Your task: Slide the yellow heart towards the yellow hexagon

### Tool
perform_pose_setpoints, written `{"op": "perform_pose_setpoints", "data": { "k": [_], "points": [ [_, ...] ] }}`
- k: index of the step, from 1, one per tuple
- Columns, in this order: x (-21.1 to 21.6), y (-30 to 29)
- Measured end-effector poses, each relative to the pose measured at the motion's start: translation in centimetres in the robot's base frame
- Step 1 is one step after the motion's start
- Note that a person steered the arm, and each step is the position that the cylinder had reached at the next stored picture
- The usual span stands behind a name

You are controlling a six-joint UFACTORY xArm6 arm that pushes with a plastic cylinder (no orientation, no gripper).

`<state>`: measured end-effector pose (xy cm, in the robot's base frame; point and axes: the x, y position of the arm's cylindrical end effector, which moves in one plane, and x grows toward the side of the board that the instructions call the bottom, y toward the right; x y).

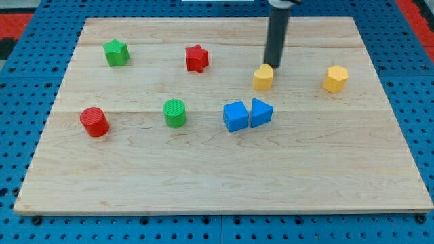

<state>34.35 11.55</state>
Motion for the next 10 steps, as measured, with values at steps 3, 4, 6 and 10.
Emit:
{"op": "perform_pose_setpoints", "data": {
  "k": [3, 4, 6, 10],
  "points": [
    [-0.3, -9.8],
    [2.1, -9.0],
    [1.6, 2.5],
    [6.9, 1.0]
  ]
}}
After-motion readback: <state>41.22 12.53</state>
